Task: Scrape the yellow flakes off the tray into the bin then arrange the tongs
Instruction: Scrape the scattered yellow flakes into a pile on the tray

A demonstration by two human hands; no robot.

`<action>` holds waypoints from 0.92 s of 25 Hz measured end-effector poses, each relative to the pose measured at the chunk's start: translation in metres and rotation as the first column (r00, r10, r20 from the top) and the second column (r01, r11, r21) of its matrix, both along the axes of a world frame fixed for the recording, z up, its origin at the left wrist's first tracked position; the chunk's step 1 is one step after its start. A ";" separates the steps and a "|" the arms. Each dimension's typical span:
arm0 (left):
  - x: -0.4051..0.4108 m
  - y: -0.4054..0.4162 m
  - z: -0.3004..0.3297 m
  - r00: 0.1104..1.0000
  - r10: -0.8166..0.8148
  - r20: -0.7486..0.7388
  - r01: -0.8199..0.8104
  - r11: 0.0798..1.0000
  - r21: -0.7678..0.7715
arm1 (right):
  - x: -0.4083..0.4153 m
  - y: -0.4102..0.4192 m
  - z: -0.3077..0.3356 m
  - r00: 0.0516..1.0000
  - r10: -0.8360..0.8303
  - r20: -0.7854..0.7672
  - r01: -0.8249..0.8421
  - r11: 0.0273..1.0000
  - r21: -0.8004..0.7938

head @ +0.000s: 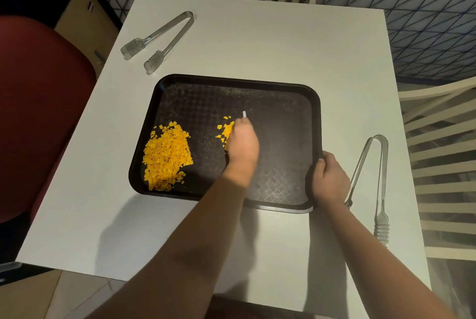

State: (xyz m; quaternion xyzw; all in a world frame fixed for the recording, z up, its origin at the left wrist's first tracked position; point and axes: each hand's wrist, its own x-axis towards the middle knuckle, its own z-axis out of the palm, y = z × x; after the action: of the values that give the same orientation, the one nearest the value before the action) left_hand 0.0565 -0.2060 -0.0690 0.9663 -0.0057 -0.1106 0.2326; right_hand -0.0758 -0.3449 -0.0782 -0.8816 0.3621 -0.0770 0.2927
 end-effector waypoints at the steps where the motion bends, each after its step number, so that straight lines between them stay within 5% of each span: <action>1: -0.002 0.011 0.000 0.998 0.061 0.004 -0.061 0.998 0.001 | -0.001 0.000 0.000 1.000 0.000 0.001 0.000 1.000 0.000; 6: -0.007 0.041 0.007 0.977 0.206 0.050 -0.206 0.979 -0.002 | 0.000 -0.001 0.000 1.000 -0.006 -0.028 0.007 1.000 0.025; 11: 0.003 -0.021 0.015 0.986 -0.137 0.095 0.143 0.988 -0.059 | 0.000 -0.001 0.000 0.999 -0.013 -0.031 0.013 1.000 0.016; 14: 0.009 -0.042 0.012 0.973 -0.217 0.078 0.219 0.976 -0.010 | 0.001 -0.002 -0.002 0.999 -0.013 -0.035 0.013 1.000 -0.001; 23: 0.010 0.051 0.004 0.995 0.082 0.061 -0.086 0.994 0.072 | 0.000 -0.001 -0.003 1.000 -0.009 -0.010 0.009 1.000 -0.016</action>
State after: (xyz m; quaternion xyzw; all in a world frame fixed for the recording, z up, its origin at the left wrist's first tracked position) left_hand 0.0667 -0.1553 -0.0654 0.9764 0.0323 -0.0731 0.2005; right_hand -0.0754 -0.3454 -0.0809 -0.8826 0.3672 -0.0766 0.2836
